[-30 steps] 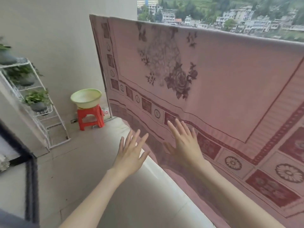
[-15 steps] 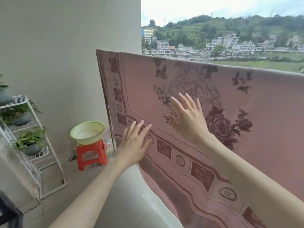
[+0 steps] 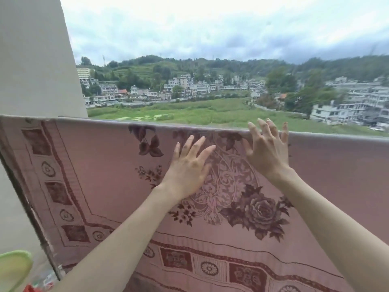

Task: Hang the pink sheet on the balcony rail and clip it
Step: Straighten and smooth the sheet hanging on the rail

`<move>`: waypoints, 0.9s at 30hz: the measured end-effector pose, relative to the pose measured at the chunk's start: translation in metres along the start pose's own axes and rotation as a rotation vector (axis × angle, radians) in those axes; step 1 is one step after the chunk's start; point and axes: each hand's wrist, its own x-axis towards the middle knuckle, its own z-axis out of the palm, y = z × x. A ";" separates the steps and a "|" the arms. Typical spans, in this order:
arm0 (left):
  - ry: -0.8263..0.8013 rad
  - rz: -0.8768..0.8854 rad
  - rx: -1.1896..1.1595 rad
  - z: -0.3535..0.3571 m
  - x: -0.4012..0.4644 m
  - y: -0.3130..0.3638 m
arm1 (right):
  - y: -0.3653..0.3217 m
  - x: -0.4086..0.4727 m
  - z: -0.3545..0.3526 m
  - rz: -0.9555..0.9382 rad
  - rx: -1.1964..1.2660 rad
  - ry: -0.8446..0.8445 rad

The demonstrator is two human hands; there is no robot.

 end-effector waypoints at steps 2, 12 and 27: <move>0.065 0.085 -0.014 0.001 0.037 0.007 | 0.015 -0.002 0.002 0.022 -0.082 0.021; 0.383 0.224 -0.005 0.038 0.093 -0.013 | 0.027 -0.005 0.017 -0.090 -0.154 0.201; 0.511 0.109 -0.242 0.025 0.088 -0.028 | 0.101 -0.023 -0.007 0.132 -0.141 0.414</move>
